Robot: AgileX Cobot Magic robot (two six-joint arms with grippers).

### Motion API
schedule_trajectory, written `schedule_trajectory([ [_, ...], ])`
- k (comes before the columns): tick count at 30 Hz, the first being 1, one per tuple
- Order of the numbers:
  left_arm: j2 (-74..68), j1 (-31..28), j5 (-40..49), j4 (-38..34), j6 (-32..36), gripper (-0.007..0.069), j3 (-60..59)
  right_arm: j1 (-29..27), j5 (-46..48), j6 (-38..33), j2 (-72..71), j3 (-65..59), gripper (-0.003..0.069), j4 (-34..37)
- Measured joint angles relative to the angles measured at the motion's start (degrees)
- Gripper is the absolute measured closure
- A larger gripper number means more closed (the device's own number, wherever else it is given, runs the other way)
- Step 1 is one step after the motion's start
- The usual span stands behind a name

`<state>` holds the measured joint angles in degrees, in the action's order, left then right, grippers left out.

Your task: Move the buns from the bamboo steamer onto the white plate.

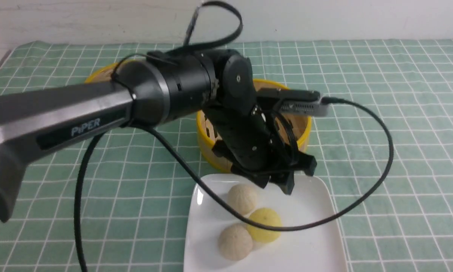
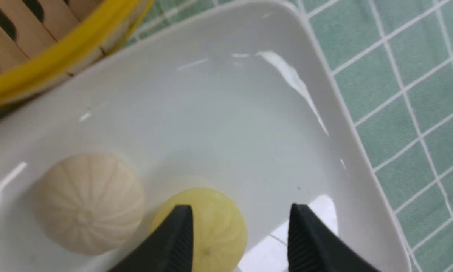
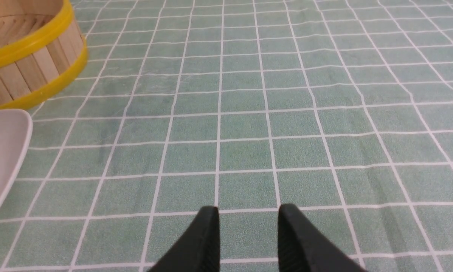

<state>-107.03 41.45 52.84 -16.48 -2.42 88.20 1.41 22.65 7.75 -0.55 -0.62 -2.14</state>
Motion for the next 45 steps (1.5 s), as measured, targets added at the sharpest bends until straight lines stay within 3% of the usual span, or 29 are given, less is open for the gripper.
schedule_trajectory([
  [5,6.32,0.0,13.96,7.69,-1.19,0.0496,9.46,0.0,0.0,0.0,0.0,0.0,0.0419,0.0],
  [8,11.44,0.0,16.72,9.95,-1.73,0.0591,11.51,0.0,0.0,0.0,0.0,0.0,0.0419,0.0],
  [12,20.38,0.0,17.87,11.18,-1.77,0.0622,10.02,0.0,0.0,0.0,0.0,0.0,0.0419,0.0],
  [17,39.67,0.0,17.78,13.73,-1.77,0.0623,-5.17,0.0,0.0,0.0,0.0,0.0,0.0419,0.0],
  [21,53.57,0.0,3.66,13.91,-1.92,0.0623,-23.41,0.0,0.0,0.0,0.0,0.0,0.0419,0.0],
  [26,71.62,0.0,-27.47,12.94,-6.89,0.0621,-49.25,0.0,0.0,0.0,0.0,0.0,0.0419,0.0],
  [30,84.33,0.0,-51.44,12.63,-9.54,0.0616,-63.24,0.0,0.0,0.0,0.0,0.0,0.0419,0.0],
  [34,96.82,0.0,-65.23,12.53,-10.16,0.0612,-72.8,0.0,0.0,0.0,0.0,0.0,0.0419,0.0],
  [39,106.95,0.0,-69.05,12.14,-8.01,0.0609,-78.47,0.0,0.0,0.0,0.0,0.0,0.0419,0.0],
  [45,107.37,0.0,-61.26,8.67,-5.16,0.0603,-79.41,0.0,0.0,0.0,-0.01,0.0,0.0419,0.0],
])
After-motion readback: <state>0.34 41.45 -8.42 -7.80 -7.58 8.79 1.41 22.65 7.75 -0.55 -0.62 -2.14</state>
